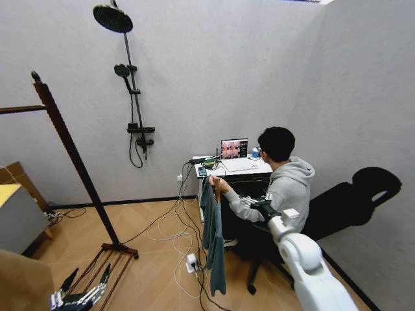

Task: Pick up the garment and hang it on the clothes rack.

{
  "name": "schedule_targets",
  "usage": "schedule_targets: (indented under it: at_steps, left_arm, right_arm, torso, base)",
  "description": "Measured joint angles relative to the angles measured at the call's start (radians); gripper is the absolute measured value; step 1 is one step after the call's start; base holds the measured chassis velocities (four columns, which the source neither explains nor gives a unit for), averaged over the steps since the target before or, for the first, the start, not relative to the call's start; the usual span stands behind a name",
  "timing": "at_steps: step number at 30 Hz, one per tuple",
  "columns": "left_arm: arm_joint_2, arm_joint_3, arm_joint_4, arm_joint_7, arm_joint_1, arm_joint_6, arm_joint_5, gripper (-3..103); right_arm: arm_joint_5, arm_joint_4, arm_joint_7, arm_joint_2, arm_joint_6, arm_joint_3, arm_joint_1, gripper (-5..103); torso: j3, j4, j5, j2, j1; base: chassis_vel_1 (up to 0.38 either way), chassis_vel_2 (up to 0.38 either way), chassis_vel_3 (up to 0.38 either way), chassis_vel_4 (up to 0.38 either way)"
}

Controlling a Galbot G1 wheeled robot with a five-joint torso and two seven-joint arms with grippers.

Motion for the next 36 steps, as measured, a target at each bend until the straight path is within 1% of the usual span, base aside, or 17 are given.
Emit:
schedule_targets:
  at_steps: [1, 5, 7, 12, 14, 16, 17, 19, 20, 24, 25, 27, 28, 29, 31, 33, 36]
  left_arm:
    - [0.000, 0.000, 0.000, 0.000, 0.000, 0.000, 0.000, 100]
    - [0.000, 0.000, 0.000, 0.000, 0.000, 0.000, 0.000, 100]
    - [0.000, 0.000, 0.000, 0.000, 0.000, 0.000, 0.000, 100]
    - [0.000, 0.000, 0.000, 0.000, 0.000, 0.000, 0.000, 100]
    - [0.000, 0.000, 0.000, 0.000, 0.000, 0.000, 0.000, 100]
    - [0.000, 0.000, 0.000, 0.000, 0.000, 0.000, 0.000, 100]
    - [0.000, 0.000, 0.000, 0.000, 0.000, 0.000, 0.000, 100]
    - [0.000, 0.000, 0.000, 0.000, 0.000, 0.000, 0.000, 100]
    - [0.000, 0.000, 0.000, 0.000, 0.000, 0.000, 0.000, 100]
    - [0.000, 0.000, 0.000, 0.000, 0.000, 0.000, 0.000, 100]
    - [0.000, 0.000, 0.000, 0.000, 0.000, 0.000, 0.000, 100]
    - [0.000, 0.000, 0.000, 0.000, 0.000, 0.000, 0.000, 100]
    - [0.000, 0.000, 0.000, 0.000, 0.000, 0.000, 0.000, 100]
    - [0.000, 0.000, 0.000, 0.000, 0.000, 0.000, 0.000, 100]
    - [0.000, 0.000, 0.000, 0.000, 0.000, 0.000, 0.000, 100]
    - [0.000, 0.000, 0.000, 0.000, 0.000, 0.000, 0.000, 100]
    - [0.000, 0.000, 0.000, 0.000, 0.000, 0.000, 0.000, 100]
  right_arm:
    - [0.007, -0.025, 0.026, 0.017, 0.000, -0.052, 0.037, 100]
    - [0.011, -0.051, 0.060, 0.041, -0.009, -0.115, 0.079, 100]
    - [0.011, -0.105, 0.163, 0.085, -0.037, -0.187, 0.141, 100]
    - [0.006, -0.140, 0.203, 0.095, -0.059, -0.199, 0.179, 103]
    - [0.009, -0.149, 0.200, 0.093, -0.059, -0.198, 0.185, 99]
    - [0.020, -0.162, 0.186, 0.089, -0.059, -0.196, 0.187, 90]
    - [0.020, -0.162, 0.186, 0.089, -0.059, -0.196, 0.187, 90]
    - [0.024, -0.163, 0.168, 0.088, -0.059, -0.195, 0.183, 79]
    - [0.024, -0.163, 0.168, 0.088, -0.059, -0.195, 0.183, 79]
    - [0.034, -0.164, 0.146, 0.086, -0.052, -0.195, 0.173, 57]
    - [0.034, -0.164, 0.146, 0.086, -0.052, -0.195, 0.173, 57]
    - [0.035, -0.164, 0.135, 0.075, -0.047, -0.193, 0.171, 47]
    - [0.035, -0.164, 0.135, 0.075, -0.047, -0.193, 0.171, 47]
    - [0.035, -0.161, 0.129, 0.068, -0.046, -0.192, 0.170, 41]
    - [0.035, -0.158, 0.125, 0.064, -0.045, -0.192, 0.170, 41]
    - [0.034, -0.150, 0.113, 0.054, -0.044, -0.186, 0.163, 25]
    - [0.033, -0.148, 0.109, 0.054, -0.041, -0.178, 0.150, 14]
  torso:
    - [0.000, 0.0000, 0.0001, 0.000, 0.000]
    - [0.000, -0.0001, -0.0003, 0.000, 0.000]
    - [0.000, -0.0001, 0.0000, 0.000, -0.001]
    - [0.000, -0.0002, 0.0000, 0.000, -0.001]
    - [0.000, -0.0003, 0.0000, 0.000, -0.001]
    - [0.000, -0.0004, 0.0001, 0.000, -0.001]
    - [0.000, -0.0004, 0.0001, 0.000, -0.001]
    - [0.000, -0.0003, 0.0001, 0.000, -0.001]
    - [0.000, -0.0003, 0.0001, 0.000, -0.001]
    - [0.000, -0.0003, 0.0002, 0.000, -0.001]
    - [0.000, -0.0003, 0.0002, 0.000, -0.001]
    - [0.000, -0.0002, 0.0001, 0.000, -0.001]
    - [0.000, -0.0002, 0.0001, 0.000, -0.001]
    - [0.000, -0.0003, 0.0002, 0.000, -0.001]
    - [0.000, -0.0003, 0.0002, 0.000, -0.001]
    - [0.000, -0.0002, 0.0001, 0.000, -0.001]
    - [0.000, -0.0003, 0.0001, 0.000, -0.001]
  base:
    - [0.000, 0.000, 0.000, 0.000]
    - [0.000, 0.000, 0.000, 0.000]
    - [0.000, 0.000, 0.000, 0.000]
    - [0.000, 0.000, 0.000, 0.000]
    - [0.000, 0.000, 0.000, 0.000]
    - [0.000, 0.000, 0.000, 0.000]
    - [0.000, 0.000, 0.000, 0.000]
    - [0.000, 0.000, 0.000, 0.000]
    - [0.000, 0.000, 0.000, 0.000]
    - [0.000, 0.000, 0.000, 0.000]
    - [0.000, 0.000, 0.000, 0.000]
    - [0.000, 0.000, 0.000, 0.000]
    - [0.000, 0.000, 0.000, 0.000]
    - [0.000, 0.000, 0.000, 0.000]
    - [0.000, 0.000, 0.000, 0.000]
    - [0.000, 0.000, 0.000, 0.000]
    - [0.000, 0.000, 0.000, 0.000]
